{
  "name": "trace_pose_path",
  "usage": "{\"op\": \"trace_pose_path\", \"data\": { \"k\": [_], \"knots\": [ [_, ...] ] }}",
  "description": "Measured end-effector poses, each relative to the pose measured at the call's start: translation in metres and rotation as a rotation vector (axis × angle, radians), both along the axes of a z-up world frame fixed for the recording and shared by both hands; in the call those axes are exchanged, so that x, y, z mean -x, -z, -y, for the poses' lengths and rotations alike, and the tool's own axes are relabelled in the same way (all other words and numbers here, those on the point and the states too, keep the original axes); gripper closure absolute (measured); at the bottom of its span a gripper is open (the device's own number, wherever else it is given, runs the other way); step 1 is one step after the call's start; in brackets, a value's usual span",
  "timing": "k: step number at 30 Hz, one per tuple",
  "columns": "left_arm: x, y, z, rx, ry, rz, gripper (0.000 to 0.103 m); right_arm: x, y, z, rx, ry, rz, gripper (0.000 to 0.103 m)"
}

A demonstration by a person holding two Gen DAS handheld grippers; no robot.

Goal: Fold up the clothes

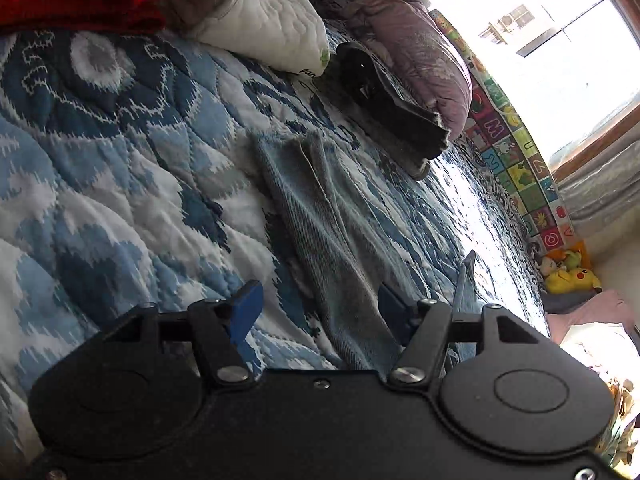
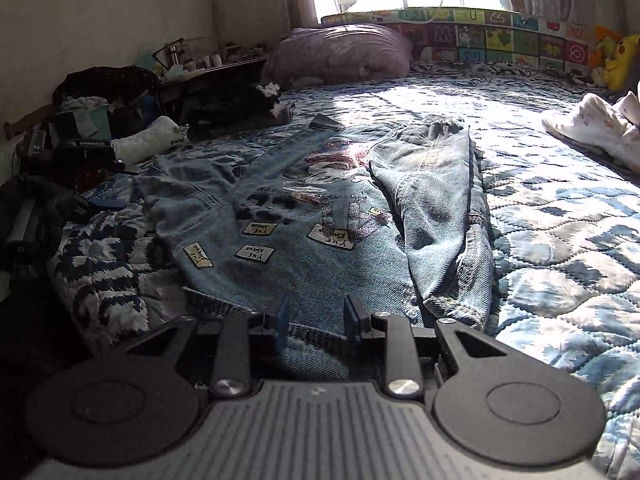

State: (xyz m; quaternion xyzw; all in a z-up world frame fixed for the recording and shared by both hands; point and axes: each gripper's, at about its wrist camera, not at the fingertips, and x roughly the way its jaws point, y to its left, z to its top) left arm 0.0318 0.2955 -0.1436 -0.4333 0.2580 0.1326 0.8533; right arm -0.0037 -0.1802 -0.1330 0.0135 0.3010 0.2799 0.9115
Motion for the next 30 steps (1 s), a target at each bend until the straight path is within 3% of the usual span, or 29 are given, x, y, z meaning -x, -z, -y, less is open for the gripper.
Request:
{"op": "trace_pose_path", "data": {
  "k": [3, 7, 9, 10, 11, 13, 14, 15, 18, 20, 26, 30],
  "knots": [
    [-0.010, 0.003, -0.016, -0.006, -0.054, 0.011, 0.052, -0.003, -0.001, 0.002, -0.007, 0.017, -0.016, 0.072],
    [-0.019, 0.014, -0.034, 0.048, -0.086, 0.026, 0.067, -0.006, -0.001, 0.003, -0.007, 0.036, -0.035, 0.072],
    [-0.024, 0.016, -0.043, 0.054, -0.081, 0.022, 0.082, -0.006, -0.002, 0.000, 0.006, 0.036, -0.035, 0.072],
    [-0.024, 0.012, -0.044, 0.019, -0.077, 0.024, 0.099, -0.006, -0.004, -0.004, 0.011, 0.030, -0.033, 0.072],
    [-0.024, 0.007, -0.045, -0.016, -0.073, 0.025, 0.101, -0.006, -0.005, -0.007, 0.017, 0.022, -0.030, 0.072],
    [-0.021, -0.004, -0.045, -0.103, -0.074, 0.044, 0.101, -0.005, -0.009, -0.017, 0.033, -0.008, -0.018, 0.072],
    [-0.023, -0.005, -0.049, -0.127, -0.070, 0.012, 0.101, -0.004, -0.011, -0.023, 0.040, -0.030, -0.012, 0.072],
    [-0.026, -0.001, -0.054, -0.111, -0.062, -0.035, 0.101, -0.003, -0.013, -0.030, 0.048, -0.053, -0.005, 0.072],
    [-0.022, 0.001, -0.059, -0.086, -0.057, -0.055, 0.091, 0.000, -0.018, -0.059, 0.093, -0.142, 0.018, 0.072],
    [-0.014, -0.007, -0.052, -0.111, -0.050, -0.029, 0.051, 0.002, -0.021, -0.078, 0.144, -0.188, 0.048, 0.071],
    [-0.002, -0.017, -0.017, -0.033, 0.045, 0.013, 0.049, 0.009, -0.026, -0.147, 0.339, -0.325, 0.204, 0.062],
    [-0.024, -0.029, 0.013, -0.020, 0.184, 0.054, 0.049, 0.011, -0.026, -0.183, 0.429, -0.389, 0.288, 0.054]
  ]
}}
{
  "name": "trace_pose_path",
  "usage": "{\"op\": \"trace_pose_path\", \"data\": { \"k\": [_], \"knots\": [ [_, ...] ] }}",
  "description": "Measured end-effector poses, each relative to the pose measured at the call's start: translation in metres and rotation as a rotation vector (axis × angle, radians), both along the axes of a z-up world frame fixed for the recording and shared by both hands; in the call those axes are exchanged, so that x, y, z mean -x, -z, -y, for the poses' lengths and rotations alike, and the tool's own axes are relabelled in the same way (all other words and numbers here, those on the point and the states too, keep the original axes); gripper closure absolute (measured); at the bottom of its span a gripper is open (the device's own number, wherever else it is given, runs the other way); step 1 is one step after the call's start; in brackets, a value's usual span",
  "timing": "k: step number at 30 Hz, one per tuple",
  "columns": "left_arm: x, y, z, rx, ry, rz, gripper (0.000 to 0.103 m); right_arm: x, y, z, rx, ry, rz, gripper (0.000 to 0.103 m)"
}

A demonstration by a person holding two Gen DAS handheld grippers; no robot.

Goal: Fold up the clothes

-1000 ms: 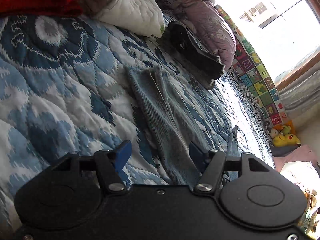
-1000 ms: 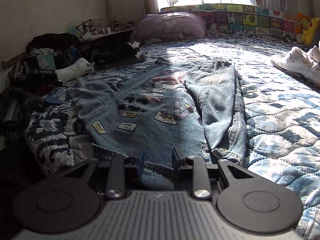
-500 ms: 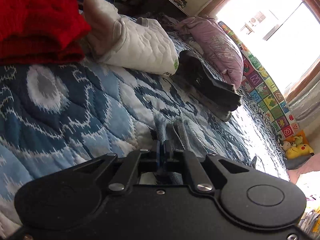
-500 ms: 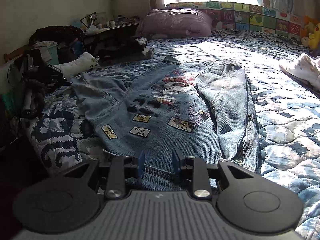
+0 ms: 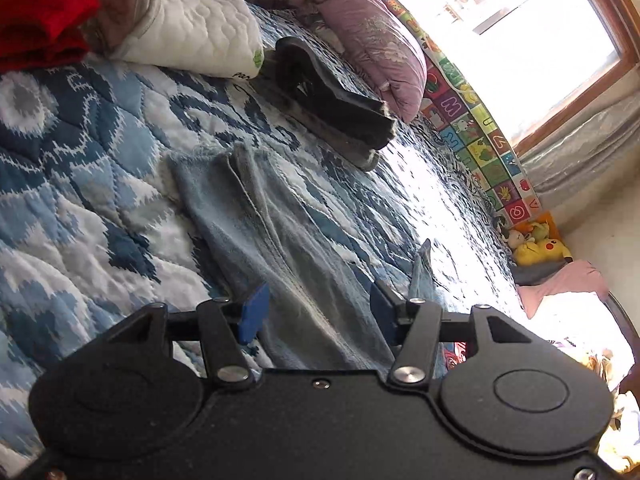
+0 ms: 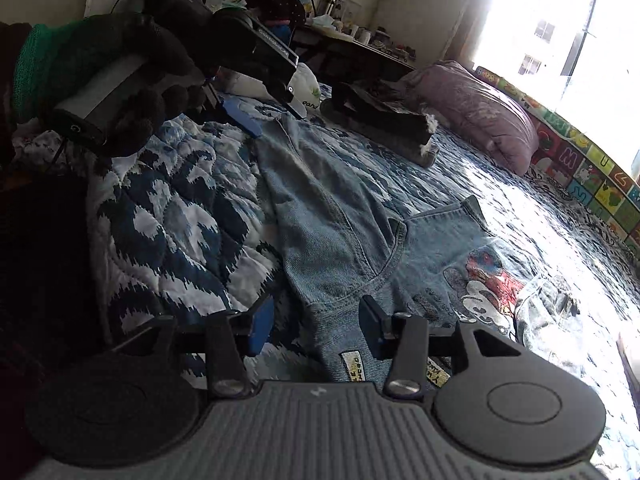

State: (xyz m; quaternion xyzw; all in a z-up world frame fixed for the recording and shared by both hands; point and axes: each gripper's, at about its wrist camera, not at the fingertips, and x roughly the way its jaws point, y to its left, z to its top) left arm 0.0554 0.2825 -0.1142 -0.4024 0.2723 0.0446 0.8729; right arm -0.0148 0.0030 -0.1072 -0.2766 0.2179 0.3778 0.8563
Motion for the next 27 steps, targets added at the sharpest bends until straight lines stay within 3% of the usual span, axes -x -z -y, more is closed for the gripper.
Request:
{"op": "trace_pose_path", "data": {
  "k": [6, 12, 16, 18, 19, 20, 22, 27],
  "knots": [
    [-0.075, -0.016, 0.049, -0.098, 0.210, -0.015, 0.049, -0.004, 0.012, -0.033, 0.117, -0.024, 0.069, 0.057],
    [-0.161, -0.007, 0.085, -0.195, 0.348, -0.097, 0.050, -0.005, 0.017, -0.034, 0.117, -0.006, 0.077, 0.057],
    [-0.206, 0.005, 0.103, -0.243, 0.420, -0.160, 0.053, -0.008, 0.018, -0.029, 0.088, 0.032, 0.055, 0.067],
    [-0.224, 0.013, 0.112, -0.294, 0.445, -0.205, 0.060, -0.006, 0.018, -0.025, 0.075, 0.040, 0.048, 0.089],
    [-0.233, 0.016, 0.117, -0.319, 0.456, -0.226, 0.066, -0.007, 0.017, -0.022, 0.058, 0.041, 0.032, 0.089],
    [-0.236, 0.017, 0.120, -0.339, 0.464, -0.234, 0.080, -0.008, 0.016, -0.018, 0.037, 0.045, 0.017, 0.091],
    [-0.238, 0.014, 0.125, -0.361, 0.470, -0.230, 0.098, -0.011, 0.014, -0.013, 0.000, 0.056, -0.008, 0.092],
    [-0.232, -0.005, 0.138, -0.389, 0.466, -0.178, 0.101, -0.010, 0.010, -0.001, -0.070, 0.068, -0.040, 0.093]
  ]
}}
